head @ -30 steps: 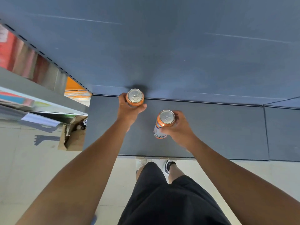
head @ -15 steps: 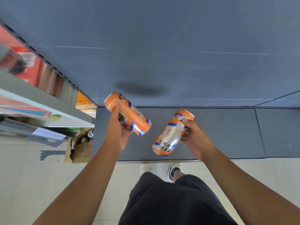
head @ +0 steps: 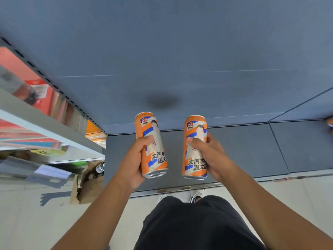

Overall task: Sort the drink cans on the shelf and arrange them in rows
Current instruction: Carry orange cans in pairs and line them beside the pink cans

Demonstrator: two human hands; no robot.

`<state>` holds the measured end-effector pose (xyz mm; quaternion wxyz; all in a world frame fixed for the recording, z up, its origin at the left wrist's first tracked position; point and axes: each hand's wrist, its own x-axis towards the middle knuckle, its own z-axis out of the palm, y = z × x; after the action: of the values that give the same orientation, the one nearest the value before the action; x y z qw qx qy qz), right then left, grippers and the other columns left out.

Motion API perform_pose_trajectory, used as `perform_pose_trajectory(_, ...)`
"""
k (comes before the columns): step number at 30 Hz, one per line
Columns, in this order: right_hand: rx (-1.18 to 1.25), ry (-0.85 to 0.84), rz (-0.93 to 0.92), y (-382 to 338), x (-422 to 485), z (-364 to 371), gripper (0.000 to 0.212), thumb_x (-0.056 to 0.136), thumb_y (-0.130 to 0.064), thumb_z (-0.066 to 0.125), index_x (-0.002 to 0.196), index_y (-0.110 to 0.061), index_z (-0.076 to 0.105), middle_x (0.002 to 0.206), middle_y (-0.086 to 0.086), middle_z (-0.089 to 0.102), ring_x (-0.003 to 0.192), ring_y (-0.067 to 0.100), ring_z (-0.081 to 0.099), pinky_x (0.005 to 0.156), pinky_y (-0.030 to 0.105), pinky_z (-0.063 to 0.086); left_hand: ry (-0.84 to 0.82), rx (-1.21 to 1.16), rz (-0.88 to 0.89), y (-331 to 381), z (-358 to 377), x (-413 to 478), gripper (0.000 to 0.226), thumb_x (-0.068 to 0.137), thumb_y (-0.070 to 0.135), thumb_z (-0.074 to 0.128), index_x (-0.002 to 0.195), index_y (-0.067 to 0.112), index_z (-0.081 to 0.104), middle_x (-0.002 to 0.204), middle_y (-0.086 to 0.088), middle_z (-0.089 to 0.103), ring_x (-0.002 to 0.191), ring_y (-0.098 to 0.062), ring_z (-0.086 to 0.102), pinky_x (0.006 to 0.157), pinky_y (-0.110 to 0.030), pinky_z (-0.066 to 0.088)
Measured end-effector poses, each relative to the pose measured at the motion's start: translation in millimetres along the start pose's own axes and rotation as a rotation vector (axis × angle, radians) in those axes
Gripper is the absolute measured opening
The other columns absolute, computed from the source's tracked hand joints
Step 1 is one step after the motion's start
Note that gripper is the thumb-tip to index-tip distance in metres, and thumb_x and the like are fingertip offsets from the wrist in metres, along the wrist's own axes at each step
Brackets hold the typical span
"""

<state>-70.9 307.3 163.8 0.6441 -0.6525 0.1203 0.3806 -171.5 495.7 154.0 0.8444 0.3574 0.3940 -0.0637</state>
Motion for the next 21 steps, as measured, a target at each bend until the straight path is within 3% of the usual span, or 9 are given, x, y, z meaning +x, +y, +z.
perform_pose_trajectory(4,-0.172,0.097,-0.161,-6.1,-16.0,-6.1,0.038,0.078,-0.016,0.081,0.110,-0.021,0.061,0.091,0.001,0.075,0.078,0.020,0.074,0.066,0.034,0.060,-0.060,0.023,-0.039,-4.0,15.0,-5.4,0.057,0.070,0.037,0.069,0.123,0.016,0.062,0.101,-0.009,0.075,0.083,-0.025,0.073,0.065,-0.038,0.060)
perform_pose_trajectory(9,-0.260,0.222,-0.288,-14.2,-41.2,-22.7,0.048,0.073,-0.019,0.085,0.111,-0.031,0.057,0.089,-0.010,0.072,0.073,0.004,0.070,0.055,0.013,0.051,-0.115,0.281,-0.017,-8.1,46.4,-12.0,0.063,0.063,0.034,0.075,0.123,0.019,0.059,0.101,-0.008,0.077,0.078,-0.022,0.075,0.061,-0.037,0.059)
perform_pose_trajectory(14,-0.227,0.385,-0.368,-17.5,-61.9,-51.4,0.066,0.070,-0.029,0.087,0.125,-0.036,0.052,0.102,-0.012,0.071,0.085,0.007,0.071,0.072,0.030,0.059,-0.232,0.395,-0.015,-17.4,89.3,-16.6,0.060,0.063,0.033,0.076,0.119,0.021,0.060,0.100,-0.011,0.076,0.085,-0.029,0.073,0.070,-0.043,0.059)
perform_pose_trajectory(16,-0.193,0.439,-0.411,-17.8,-70.3,-65.8,0.069,0.071,-0.028,0.087,0.128,-0.037,0.050,0.103,-0.013,0.071,0.087,0.007,0.072,0.074,0.031,0.060,-0.279,0.445,-0.028,-22.0,106.9,-18.3,0.063,0.064,0.028,0.082,0.122,0.017,0.060,0.100,-0.014,0.075,0.085,-0.031,0.073,0.074,-0.046,0.059)
perform_pose_trajectory(21,-0.063,0.534,-0.462,-17.4,-92.0,-108.0,0.066,0.073,-0.024,0.085,0.128,-0.035,0.050,0.101,-0.011,0.072,0.086,0.009,0.072,0.071,0.031,0.060,-0.426,0.543,-0.036,-39.0,156.0,-26.0,0.054,0.071,0.030,0.070,0.119,0.008,0.060,0.095,-0.022,0.073,0.082,-0.034,0.072,0.078,-0.050,0.058)
